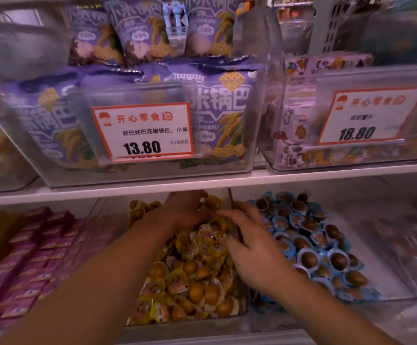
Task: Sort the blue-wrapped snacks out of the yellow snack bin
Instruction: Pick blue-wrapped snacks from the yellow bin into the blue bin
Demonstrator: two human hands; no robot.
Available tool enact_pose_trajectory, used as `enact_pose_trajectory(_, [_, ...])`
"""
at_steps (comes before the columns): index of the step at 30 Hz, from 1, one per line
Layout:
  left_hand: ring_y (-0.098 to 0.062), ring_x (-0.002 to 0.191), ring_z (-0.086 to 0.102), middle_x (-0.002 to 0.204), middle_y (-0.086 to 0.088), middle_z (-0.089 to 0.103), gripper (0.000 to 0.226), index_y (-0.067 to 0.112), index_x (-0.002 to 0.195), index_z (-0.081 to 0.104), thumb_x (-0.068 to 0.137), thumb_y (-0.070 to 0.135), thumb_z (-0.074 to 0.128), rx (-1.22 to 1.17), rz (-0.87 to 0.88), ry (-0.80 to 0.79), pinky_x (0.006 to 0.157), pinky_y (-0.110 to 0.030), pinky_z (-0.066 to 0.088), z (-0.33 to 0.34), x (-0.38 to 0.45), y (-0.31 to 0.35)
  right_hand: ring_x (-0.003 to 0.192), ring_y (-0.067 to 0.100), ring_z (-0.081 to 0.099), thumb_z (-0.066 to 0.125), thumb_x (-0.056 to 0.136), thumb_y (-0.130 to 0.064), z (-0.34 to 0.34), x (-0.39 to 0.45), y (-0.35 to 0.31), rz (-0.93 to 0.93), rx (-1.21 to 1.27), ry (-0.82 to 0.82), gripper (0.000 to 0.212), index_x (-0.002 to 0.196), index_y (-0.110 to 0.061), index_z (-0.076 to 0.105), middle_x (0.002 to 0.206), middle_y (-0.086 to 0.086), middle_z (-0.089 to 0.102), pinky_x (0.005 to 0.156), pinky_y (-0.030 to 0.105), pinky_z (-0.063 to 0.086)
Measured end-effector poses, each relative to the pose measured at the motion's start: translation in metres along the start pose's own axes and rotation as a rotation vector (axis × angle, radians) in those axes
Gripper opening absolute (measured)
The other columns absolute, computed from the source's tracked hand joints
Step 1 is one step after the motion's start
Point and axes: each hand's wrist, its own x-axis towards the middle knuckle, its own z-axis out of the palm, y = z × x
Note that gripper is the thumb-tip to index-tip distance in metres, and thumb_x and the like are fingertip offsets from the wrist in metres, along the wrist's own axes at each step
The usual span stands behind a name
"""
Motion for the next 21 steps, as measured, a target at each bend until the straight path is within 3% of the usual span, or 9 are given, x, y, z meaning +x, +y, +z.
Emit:
enact_pose_trajectory(5, [-0.026, 0.108, 0.057, 0.117, -0.003, 0.064, 0.044, 0.033, 0.119, 0.060, 0.086, 0.062, 0.056, 0.139, 0.060, -0.044, 0.083, -0.033, 0.045, 0.008, -0.001, -0.003, 0.115, -0.009, 0.031, 0.049, 0.091, -0.031, -0.001, 0.000, 0.001, -0.029, 0.003, 0.007, 0.040, 0.131, -0.039, 0.052, 0.142, -0.019, 0.024, 0.089, -0.010, 0.016])
enact_pose_trajectory(8, [-0.022, 0.104, 0.058, 0.110, -0.001, 0.064, 0.038, 0.030, 0.110, 0.063, 0.090, 0.060, 0.053, 0.013, 0.061, -0.053, 0.084, -0.035, 0.046, 0.006, -0.022, -0.017, 0.126, 0.001, 0.035, 0.051, 0.093, -0.033, 0.000, 0.000, 0.002, -0.012, 0.003, 0.000, 0.037, 0.130, -0.039, 0.052, 0.141, -0.018, 0.025, 0.094, -0.002, 0.018])
enact_pose_trajectory(10, [-0.021, 0.102, 0.060, 0.106, 0.000, 0.065, 0.032, 0.028, 0.099, 0.062, 0.093, 0.057, 0.051, -0.020, -0.015, 0.011, 0.085, -0.035, 0.048, 0.001, -0.031, -0.027, 0.128, 0.003, 0.034, 0.048, 0.089, -0.037, 0.000, 0.000, 0.001, 0.007, 0.014, -0.003, 0.040, 0.128, -0.040, 0.052, 0.141, -0.019, 0.025, 0.094, -0.001, 0.019])
enact_pose_trajectory(12, [-0.025, 0.103, 0.061, 0.107, -0.004, 0.065, 0.033, 0.026, 0.093, 0.060, 0.093, 0.057, 0.048, 0.092, -0.162, 0.108, 0.084, -0.036, 0.049, -0.006, -0.033, -0.034, 0.125, 0.000, 0.032, 0.045, 0.083, -0.040, 0.000, 0.000, 0.000, 0.015, 0.024, -0.004, 0.044, 0.127, -0.041, 0.053, 0.140, -0.021, 0.024, 0.090, -0.006, 0.017])
enact_pose_trajectory(16, [-0.030, 0.107, 0.061, 0.111, -0.010, 0.068, 0.065, 0.018, 0.096, 0.067, 0.091, 0.073, 0.033, 0.136, -0.422, 0.202, 0.095, -0.039, 0.047, -0.014, -0.039, -0.040, 0.116, -0.009, 0.027, 0.044, 0.080, -0.040, 0.000, -0.001, -0.001, 0.011, 0.039, 0.002, 0.046, 0.126, -0.042, 0.054, 0.139, -0.023, 0.024, 0.088, -0.010, 0.014])
enact_pose_trajectory(18, [-0.029, 0.101, 0.063, 0.100, -0.009, 0.069, 0.061, 0.020, 0.083, 0.063, 0.090, 0.074, 0.037, 0.089, -0.367, 0.231, 0.087, -0.036, 0.047, -0.014, -0.041, -0.032, 0.114, -0.011, 0.026, 0.044, 0.080, -0.040, 0.000, -0.001, -0.002, 0.011, 0.041, 0.003, 0.045, 0.124, -0.043, 0.054, 0.138, -0.024, 0.024, 0.088, -0.010, 0.014])
enact_pose_trajectory(21, [-0.025, 0.088, 0.061, 0.081, 0.001, 0.060, 0.030, 0.024, 0.079, 0.056, 0.094, 0.050, 0.055, -0.099, -0.078, 0.325, 0.069, -0.031, 0.038, -0.007, -0.044, -0.004, 0.113, -0.013, 0.028, 0.045, 0.079, -0.039, 0.001, 0.000, -0.003, 0.014, 0.057, 0.013, 0.041, 0.119, -0.044, 0.056, 0.133, -0.024, 0.027, 0.090, -0.009, 0.016])
